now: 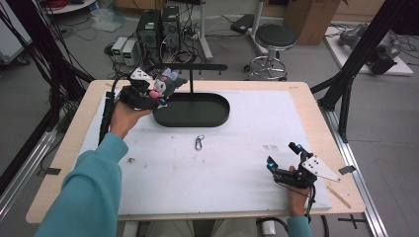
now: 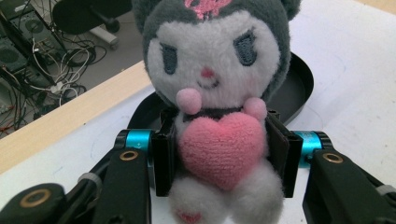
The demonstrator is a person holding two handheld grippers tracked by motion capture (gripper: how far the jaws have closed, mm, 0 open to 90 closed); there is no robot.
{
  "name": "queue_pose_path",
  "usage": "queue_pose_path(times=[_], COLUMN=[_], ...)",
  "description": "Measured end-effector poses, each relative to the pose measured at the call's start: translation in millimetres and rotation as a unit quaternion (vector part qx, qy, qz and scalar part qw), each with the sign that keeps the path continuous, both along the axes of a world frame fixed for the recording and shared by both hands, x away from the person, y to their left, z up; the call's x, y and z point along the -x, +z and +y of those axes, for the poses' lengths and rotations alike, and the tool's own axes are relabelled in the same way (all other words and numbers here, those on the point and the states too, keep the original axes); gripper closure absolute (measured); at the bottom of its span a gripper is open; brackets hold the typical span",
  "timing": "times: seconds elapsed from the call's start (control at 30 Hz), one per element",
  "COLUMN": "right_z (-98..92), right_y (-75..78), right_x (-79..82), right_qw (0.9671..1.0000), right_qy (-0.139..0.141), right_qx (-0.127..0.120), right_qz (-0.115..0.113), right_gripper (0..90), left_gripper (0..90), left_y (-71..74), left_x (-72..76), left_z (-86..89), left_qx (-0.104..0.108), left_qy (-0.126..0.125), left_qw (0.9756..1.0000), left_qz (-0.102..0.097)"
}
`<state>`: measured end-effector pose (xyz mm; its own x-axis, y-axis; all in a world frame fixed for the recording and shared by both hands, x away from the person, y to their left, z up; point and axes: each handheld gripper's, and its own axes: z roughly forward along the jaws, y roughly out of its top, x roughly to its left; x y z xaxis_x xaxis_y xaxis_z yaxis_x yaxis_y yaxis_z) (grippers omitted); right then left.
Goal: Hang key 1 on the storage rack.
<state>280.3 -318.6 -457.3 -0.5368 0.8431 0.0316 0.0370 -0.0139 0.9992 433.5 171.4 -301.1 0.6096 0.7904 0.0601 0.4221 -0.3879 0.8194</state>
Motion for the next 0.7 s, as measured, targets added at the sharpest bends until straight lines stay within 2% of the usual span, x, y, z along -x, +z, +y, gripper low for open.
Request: queue_pose_path(times=[0.3,0.7], right_z=[0.1,-0.1], right_y=[0.0,-0.1], right_x=[0.4,0.3], right_qw=[1.0000,1.0000], right_qy=[-0.001,-0.001], right_qx=[-0.001,-0.002], right_qz=[0.000,0.002], right_gripper=[1.8,1.8], left_gripper=[54.0,54.0], left_y=[7.1,14.3], left_x=[-9.8,-21.8], left_z=[-6.1,-10.0], left_qx=[0.008,0.003], left_qy=[0.014,0.024], left_qw=[0.9999,0.9997], left_qz=[-0.002,-0.004])
